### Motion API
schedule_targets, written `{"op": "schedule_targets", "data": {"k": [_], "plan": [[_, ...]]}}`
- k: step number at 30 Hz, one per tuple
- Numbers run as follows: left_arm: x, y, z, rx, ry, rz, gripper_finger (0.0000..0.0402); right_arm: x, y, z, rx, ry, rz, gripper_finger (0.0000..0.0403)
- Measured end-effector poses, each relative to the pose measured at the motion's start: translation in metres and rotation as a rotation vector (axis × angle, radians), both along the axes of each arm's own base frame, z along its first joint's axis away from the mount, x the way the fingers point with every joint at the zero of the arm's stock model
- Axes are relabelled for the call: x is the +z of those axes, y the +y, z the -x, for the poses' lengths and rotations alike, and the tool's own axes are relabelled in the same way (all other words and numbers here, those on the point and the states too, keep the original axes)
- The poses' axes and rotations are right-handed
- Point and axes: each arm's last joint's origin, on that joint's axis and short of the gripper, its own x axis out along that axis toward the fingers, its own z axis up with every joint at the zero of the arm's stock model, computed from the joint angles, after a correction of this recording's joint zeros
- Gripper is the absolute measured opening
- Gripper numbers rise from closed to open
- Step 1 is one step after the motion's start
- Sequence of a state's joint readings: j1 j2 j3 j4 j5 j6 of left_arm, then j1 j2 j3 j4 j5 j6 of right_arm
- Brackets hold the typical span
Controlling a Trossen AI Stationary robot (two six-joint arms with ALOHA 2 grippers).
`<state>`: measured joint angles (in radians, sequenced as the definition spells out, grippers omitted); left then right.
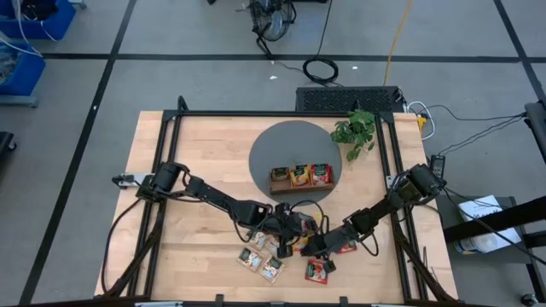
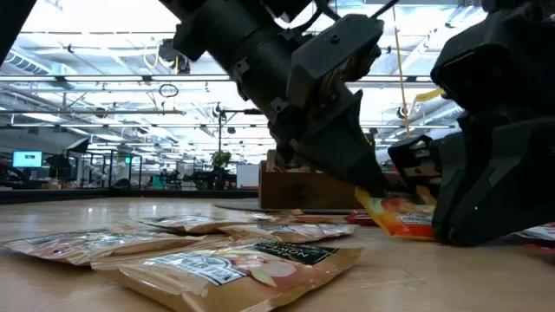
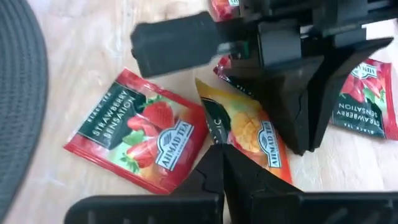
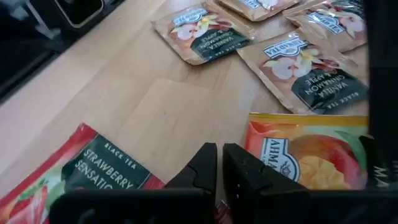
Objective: Pick & Place Tea
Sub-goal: Put the orange tea bag into the middle section of the wooden organizer
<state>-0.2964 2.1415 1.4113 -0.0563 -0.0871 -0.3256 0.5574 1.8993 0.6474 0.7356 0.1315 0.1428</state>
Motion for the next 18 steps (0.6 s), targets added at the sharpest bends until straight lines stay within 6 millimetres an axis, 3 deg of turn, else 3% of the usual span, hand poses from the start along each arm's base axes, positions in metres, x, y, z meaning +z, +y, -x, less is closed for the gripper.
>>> {"op": "schedule_targets", "data": {"k": [3,8,13,18], "plan": [[0.01,-0.005,-0.003,0.001,0.015,-0.041,0.0004,0.012,0.007,0.004,0.037,-0.039,0.01,0.005],[0.029,-0.017,-0.006,0.011,0.012,-0.149,0.0004,0.055,0.022,0.015,0.106,-0.165,-0.052,0.0117],[0.044,-0.034,-0.005,0.012,-0.023,-0.213,0.0004,0.088,0.029,0.039,0.028,-0.212,0.029,0.0176],[0.049,-0.051,0.001,0.028,-0.052,-0.273,0.0003,0.09,0.024,0.056,-0.12,-0.165,0.156,0.0195]]}}
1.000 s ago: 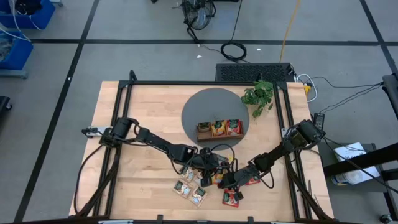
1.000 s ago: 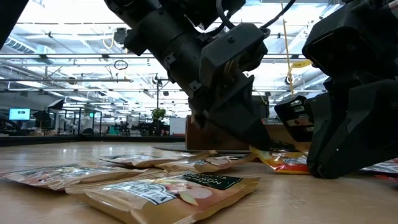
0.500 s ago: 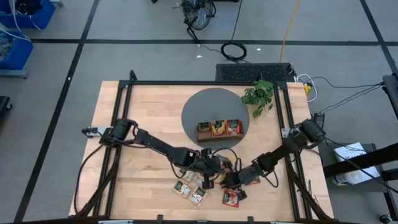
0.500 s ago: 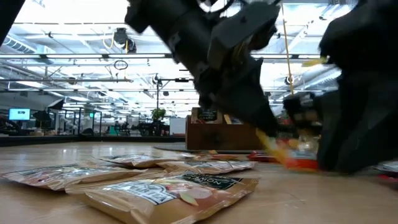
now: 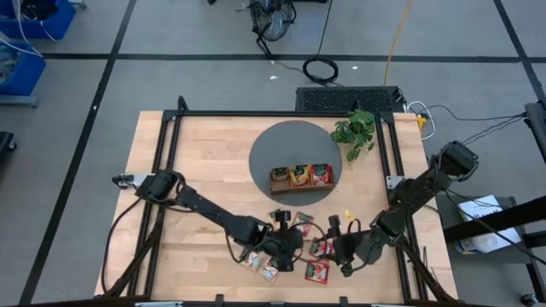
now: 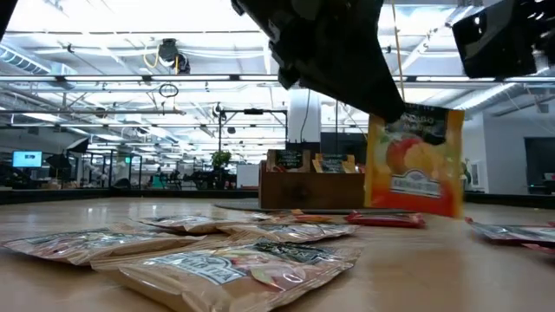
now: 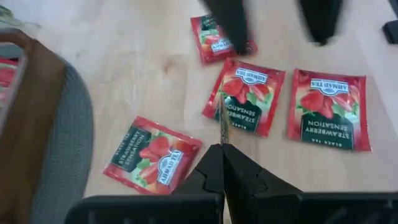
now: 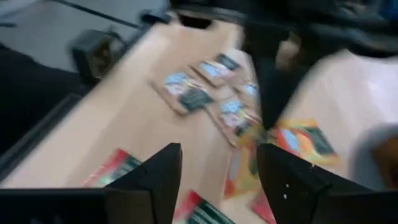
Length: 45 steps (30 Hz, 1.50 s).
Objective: Pick & Place Tea
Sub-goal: Put the orange tea bag into the middle section of the wooden organizer
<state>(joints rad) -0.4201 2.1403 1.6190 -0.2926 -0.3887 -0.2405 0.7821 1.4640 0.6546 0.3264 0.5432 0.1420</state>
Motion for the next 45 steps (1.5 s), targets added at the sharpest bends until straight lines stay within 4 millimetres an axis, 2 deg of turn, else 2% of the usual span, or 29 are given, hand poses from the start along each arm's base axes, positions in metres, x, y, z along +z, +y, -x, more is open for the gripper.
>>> {"op": "schedule_targets", "data": {"k": [5,17,23,32,38,45], "plan": [[0.003,-0.008,0.002,0.017,-0.03,-0.024,0.0002,-0.005,-0.002,-0.002,-0.03,0.021,-0.006,0.0196],[0.002,-0.007,0.002,0.032,-0.033,-0.009,0.0002,-0.01,-0.022,-0.021,-0.129,0.031,0.0,0.0192],[0.002,-0.007,0.002,0.031,-0.032,-0.009,0.0002,-0.011,-0.028,-0.026,-0.099,0.066,-0.034,0.0141],[0.002,-0.007,0.002,0.032,-0.032,-0.008,0.0004,-0.012,-0.028,-0.025,-0.066,0.085,-0.015,0.0011],[0.002,-0.007,0.002,0.031,-0.031,-0.011,0.0009,-0.014,-0.032,-0.026,-0.078,0.099,-0.006,0.0002],[0.002,-0.008,0.002,-0.019,-0.025,-0.063,0.0056,-0.014,-0.032,-0.026,-0.082,0.105,-0.001,0.0001]]}}
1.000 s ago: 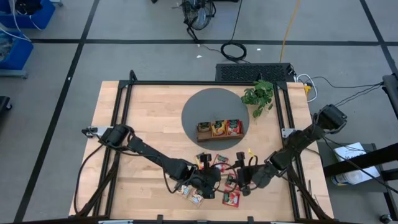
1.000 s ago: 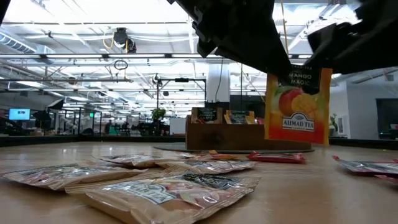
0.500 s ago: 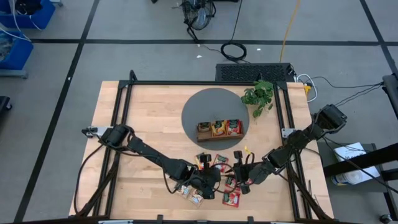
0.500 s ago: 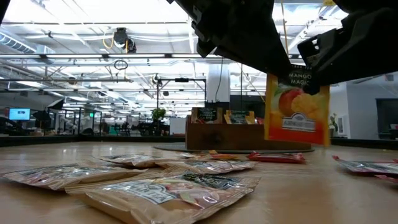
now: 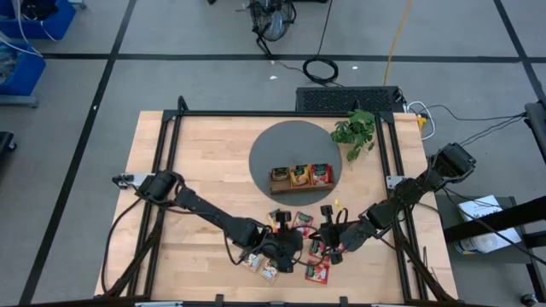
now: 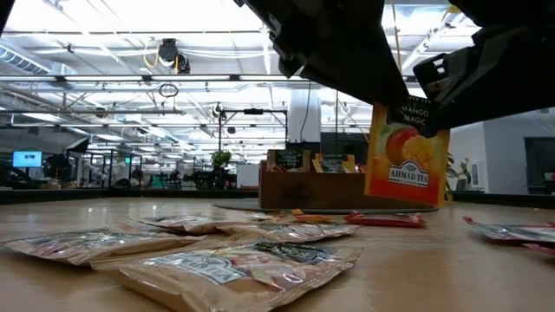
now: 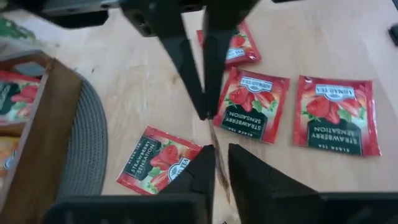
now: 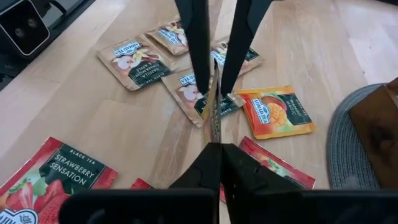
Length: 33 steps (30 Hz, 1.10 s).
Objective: Pick & Place Tea
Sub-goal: Put the orange tea bag into the middle section of the wooden organizer
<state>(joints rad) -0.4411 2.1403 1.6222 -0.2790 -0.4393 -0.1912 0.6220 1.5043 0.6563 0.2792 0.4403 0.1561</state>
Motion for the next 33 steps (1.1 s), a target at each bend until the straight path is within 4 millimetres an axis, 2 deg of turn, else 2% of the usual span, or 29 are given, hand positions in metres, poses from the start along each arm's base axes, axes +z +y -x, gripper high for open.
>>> {"op": "schedule_targets", "data": {"k": [6,10,16,20,25,29,33], "plan": [[0.003,-0.006,0.005,-0.025,0.007,-0.013,0.012,0.0,0.0,0.0,0.001,0.001,0.003,0.0],[0.017,-0.006,0.012,-0.036,0.014,-0.017,0.0156,-0.001,0.0,0.001,0.001,0.009,0.009,0.0],[0.039,-0.007,0.046,0.034,0.175,0.059,0.0171,-0.003,-0.001,0.002,-0.007,0.029,0.01,0.0],[0.038,-0.026,0.065,0.067,0.17,0.041,0.0158,-0.003,-0.002,0.002,-0.009,0.037,0.013,0.0],[0.018,-0.053,0.082,0.024,0.066,0.01,0.0129,-0.001,-0.007,-0.001,0.006,0.051,-0.022,0.0],[-0.008,-0.061,0.09,-0.031,-0.022,0.039,0.0089,0.009,-0.02,-0.006,0.036,0.054,-0.096,0.0],[-0.029,-0.056,0.094,-0.052,-0.116,0.082,0.0034,0.023,-0.041,-0.011,0.011,0.036,-0.108,0.0]]}}
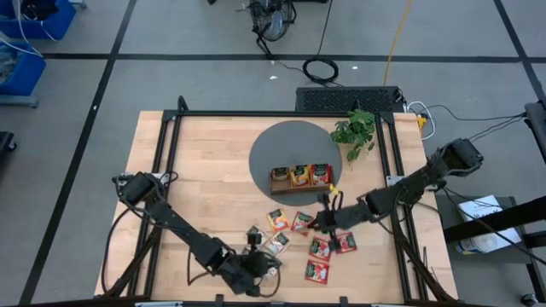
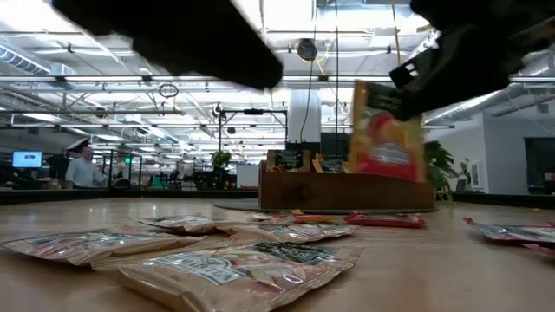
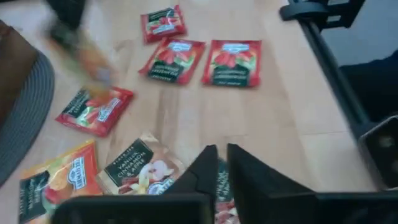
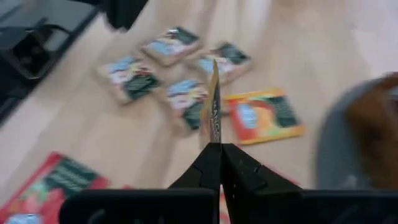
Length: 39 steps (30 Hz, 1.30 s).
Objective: Pick & Place Tea
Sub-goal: Put the orange tea bag into the middle section of the wooden organizer
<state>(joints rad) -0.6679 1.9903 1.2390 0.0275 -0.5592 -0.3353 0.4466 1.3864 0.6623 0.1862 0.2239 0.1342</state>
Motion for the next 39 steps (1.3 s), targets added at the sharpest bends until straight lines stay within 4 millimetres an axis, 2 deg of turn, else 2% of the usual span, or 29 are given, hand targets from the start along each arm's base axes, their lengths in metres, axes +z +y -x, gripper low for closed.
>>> {"op": "schedule_targets", "data": {"k": [2,4,9,14,18,22,33,39], "plan": [[-0.008,0.007,0.0,0.0,-0.036,0.004,0.0011,0.009,-0.014,-0.002,-0.024,0.02,0.02,0.0],[-0.013,0.014,-0.002,0.004,-0.063,0.01,0.0007,0.022,-0.029,-0.003,-0.061,0.04,0.051,0.0],[-0.017,0.021,-0.003,0.014,-0.049,0.016,0.0037,0.052,-0.068,-0.009,-0.142,0.103,0.157,0.0],[-0.017,0.021,-0.003,0.007,-0.051,0.019,0.0056,0.062,-0.108,-0.014,-0.126,0.146,0.205,0.0],[-0.017,0.019,-0.003,-0.028,-0.037,0.036,0.0055,0.059,-0.133,-0.012,-0.115,0.177,0.164,0.0],[-0.017,0.019,-0.003,-0.044,-0.033,0.03,0.0044,0.052,-0.148,-0.014,-0.116,0.2,0.128,0.0],[-0.018,0.019,-0.002,-0.044,-0.014,0.018,0.0008,0.008,-0.16,-0.038,-0.139,0.322,0.163,0.0],[-0.019,0.02,-0.001,-0.044,-0.009,0.015,0.0013,0.002,-0.164,-0.039,-0.227,0.354,0.236,0.0]]}}
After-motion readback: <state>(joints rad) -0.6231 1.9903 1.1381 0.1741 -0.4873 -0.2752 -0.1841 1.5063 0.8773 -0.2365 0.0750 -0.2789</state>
